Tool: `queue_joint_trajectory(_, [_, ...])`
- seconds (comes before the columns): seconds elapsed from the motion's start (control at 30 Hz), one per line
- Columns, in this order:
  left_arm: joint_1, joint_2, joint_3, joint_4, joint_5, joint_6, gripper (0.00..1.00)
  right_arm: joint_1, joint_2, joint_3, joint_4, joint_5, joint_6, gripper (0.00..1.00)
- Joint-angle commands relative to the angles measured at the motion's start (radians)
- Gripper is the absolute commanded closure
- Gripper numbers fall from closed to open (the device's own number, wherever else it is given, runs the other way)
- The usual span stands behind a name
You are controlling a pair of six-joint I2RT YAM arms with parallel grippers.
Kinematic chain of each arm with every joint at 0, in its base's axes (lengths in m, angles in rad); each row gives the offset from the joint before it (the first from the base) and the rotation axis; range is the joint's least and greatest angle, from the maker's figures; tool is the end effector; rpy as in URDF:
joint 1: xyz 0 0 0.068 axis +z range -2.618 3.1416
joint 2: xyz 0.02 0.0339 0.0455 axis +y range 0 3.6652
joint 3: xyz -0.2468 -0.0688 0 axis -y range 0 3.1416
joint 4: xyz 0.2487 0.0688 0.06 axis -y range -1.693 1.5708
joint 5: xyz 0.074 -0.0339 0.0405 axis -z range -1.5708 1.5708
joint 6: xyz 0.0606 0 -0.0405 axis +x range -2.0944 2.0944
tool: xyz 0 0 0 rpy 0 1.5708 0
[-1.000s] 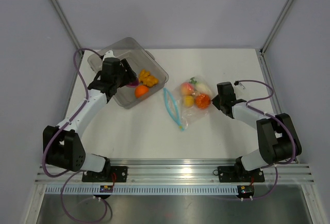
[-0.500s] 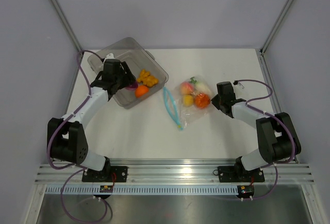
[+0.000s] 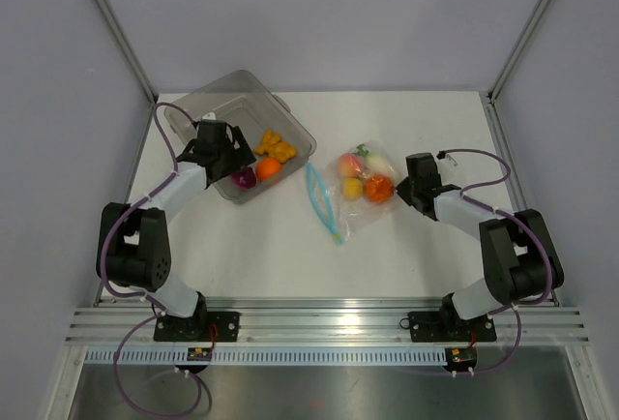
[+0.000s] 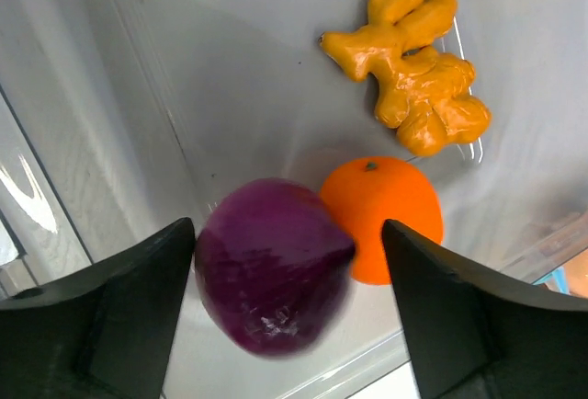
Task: Open the zip-top bag and remove the fake food
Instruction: Place the fake fruit in the bin.
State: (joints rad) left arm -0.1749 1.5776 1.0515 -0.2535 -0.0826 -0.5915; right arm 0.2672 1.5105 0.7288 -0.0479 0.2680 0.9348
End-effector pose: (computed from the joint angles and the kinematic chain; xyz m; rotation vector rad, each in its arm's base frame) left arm 0.3578 -0.0581 0.1928 -0.5288 2.3044 -0.2785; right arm 0.3064 0.0672 0.1295 0.8953 2.2023 0.2577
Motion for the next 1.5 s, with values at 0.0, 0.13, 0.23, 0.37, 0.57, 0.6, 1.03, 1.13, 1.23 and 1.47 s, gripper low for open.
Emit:
queue_joint_trajectory(0.0, [0.003,-0.008,-0.002,0.051,-0.012,0.016,0.09,-0.006,0.013,0.035,0.028,-0.006,-0.014,1.00])
queue_joint_trajectory(0.13, [0.005,-0.021,-0.037,0.077,-0.022,0.006,0.01,-0.006,0.017,0.037,0.031,-0.012,-0.016,1.00])
queue_joint_trajectory(0.23, [0.005,-0.051,-0.073,0.118,-0.016,-0.017,0.01,-0.006,0.022,0.041,0.033,-0.012,-0.016,1.00])
queue_joint_trajectory(0.37, [0.003,-0.105,-0.131,0.140,0.015,-0.065,0.01,-0.006,0.028,0.044,0.033,-0.009,-0.016,1.00])
queue_joint_trajectory(0.57, [-0.034,-0.250,-0.235,0.236,0.047,-0.082,0.01,-0.006,0.024,0.044,0.031,-0.015,-0.014,1.00])
queue_joint_trajectory(0.6, [-0.040,-0.278,-0.273,0.249,0.050,-0.085,0.04,-0.005,0.024,0.043,0.031,-0.015,-0.014,1.00])
queue_joint_trajectory(1.03, [-0.285,-0.593,-0.401,0.260,-0.060,-0.073,0.19,-0.006,0.017,0.041,0.037,-0.026,-0.011,1.00])
queue_joint_trajectory(1.13, [-0.317,-0.590,-0.413,0.284,-0.055,-0.071,0.22,-0.005,0.017,0.041,0.037,-0.027,-0.013,1.00])
queue_joint_trajectory(1.23, [-0.368,-0.570,-0.452,0.356,-0.062,-0.051,0.26,-0.006,0.013,0.041,0.036,-0.029,-0.008,1.00])
queue_joint_trajectory(1.47, [-0.436,-0.403,-0.513,0.549,-0.085,-0.060,0.28,-0.005,0.014,0.041,0.037,-0.032,-0.010,1.00])
